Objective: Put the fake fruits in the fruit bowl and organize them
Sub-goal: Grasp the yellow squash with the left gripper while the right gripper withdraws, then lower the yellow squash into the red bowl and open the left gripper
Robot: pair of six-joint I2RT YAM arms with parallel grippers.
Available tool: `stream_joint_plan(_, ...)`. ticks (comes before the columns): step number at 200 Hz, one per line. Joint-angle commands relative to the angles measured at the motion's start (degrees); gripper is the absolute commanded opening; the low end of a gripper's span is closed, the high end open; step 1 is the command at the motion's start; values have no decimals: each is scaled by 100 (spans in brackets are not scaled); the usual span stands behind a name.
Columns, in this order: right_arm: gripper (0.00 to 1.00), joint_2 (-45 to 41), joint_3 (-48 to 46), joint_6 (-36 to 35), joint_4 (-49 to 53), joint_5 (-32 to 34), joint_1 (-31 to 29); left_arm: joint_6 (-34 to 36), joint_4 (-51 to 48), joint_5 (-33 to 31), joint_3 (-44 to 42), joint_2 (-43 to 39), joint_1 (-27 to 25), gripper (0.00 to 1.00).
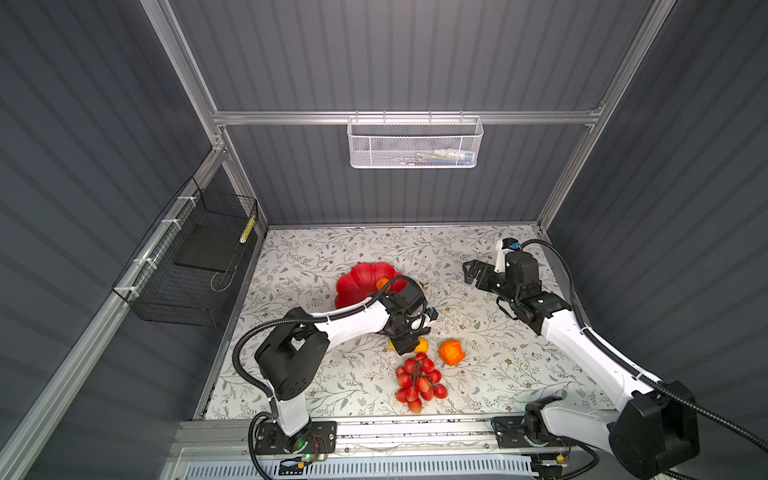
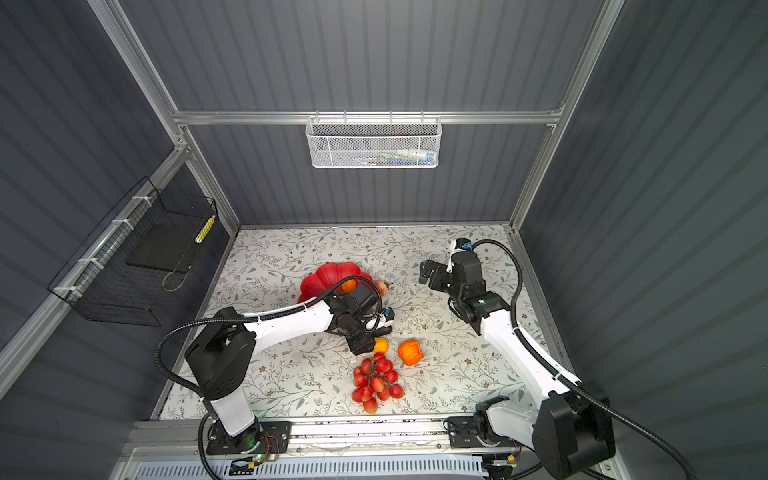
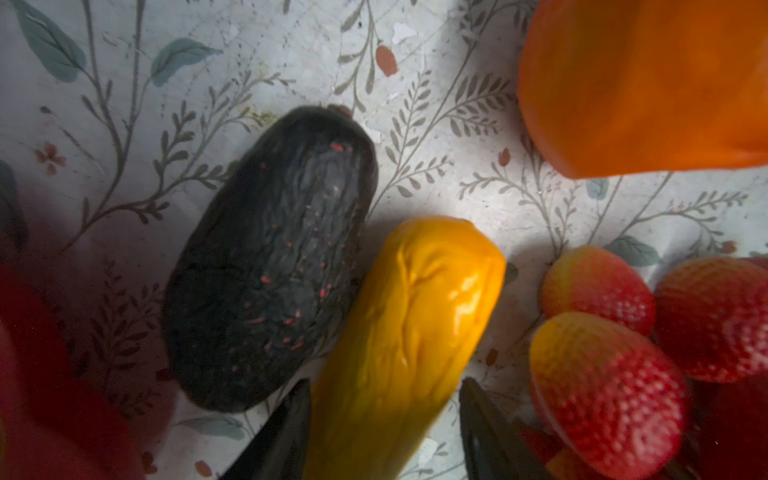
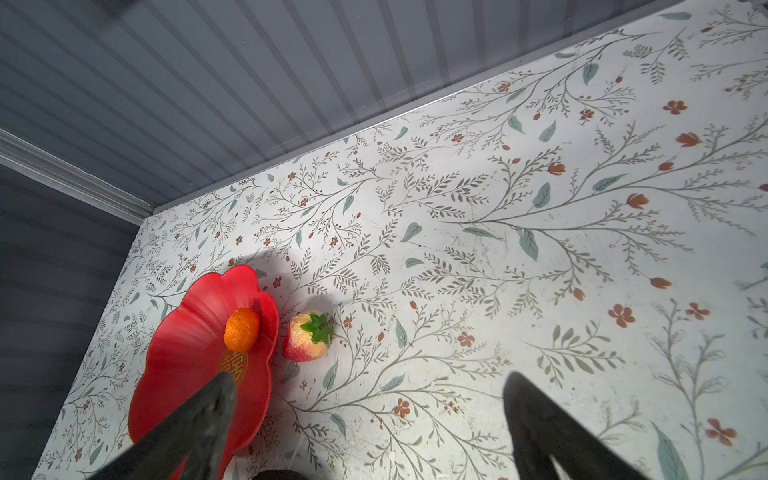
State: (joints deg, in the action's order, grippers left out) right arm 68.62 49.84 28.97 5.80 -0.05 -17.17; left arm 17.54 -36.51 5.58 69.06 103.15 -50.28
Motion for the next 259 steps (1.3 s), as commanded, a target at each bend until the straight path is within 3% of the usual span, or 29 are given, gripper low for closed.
stream_joint_plan(1, 99, -109, -71, 52, -71, -52, 31, -18, -243, 80, 95, 133, -7, 57)
stream_joint_plan(77, 99, -104, -72, 46, -111, -57, 74, -27, -304, -114, 229, -52, -7, 27)
stream_joint_plan(143, 99, -33, -1, 90, -142, -86, 109, 2, -15, -770, 307, -1483, 17, 23)
stream_joint_plan(167, 99, -16, 8, 83, -153, -112, 124, 13, 241, -909, 242, -1841, 419, 24)
stream_joint_plan(191, 99, -16, -14, 108, -140, -135, 126, -127, 118, -802, 456, -1652, 1086, 24)
stream_joint_plan(235, 99, -88, -123, 88, -128, -160, 135, -59, -390, -1202, 1378, -536, 1212, 23)
stream_joint_plan(259, 99, -162, -241, 72, -134, -135, 144, -66, -296, -1063, 1529, -123, 1231, 23)
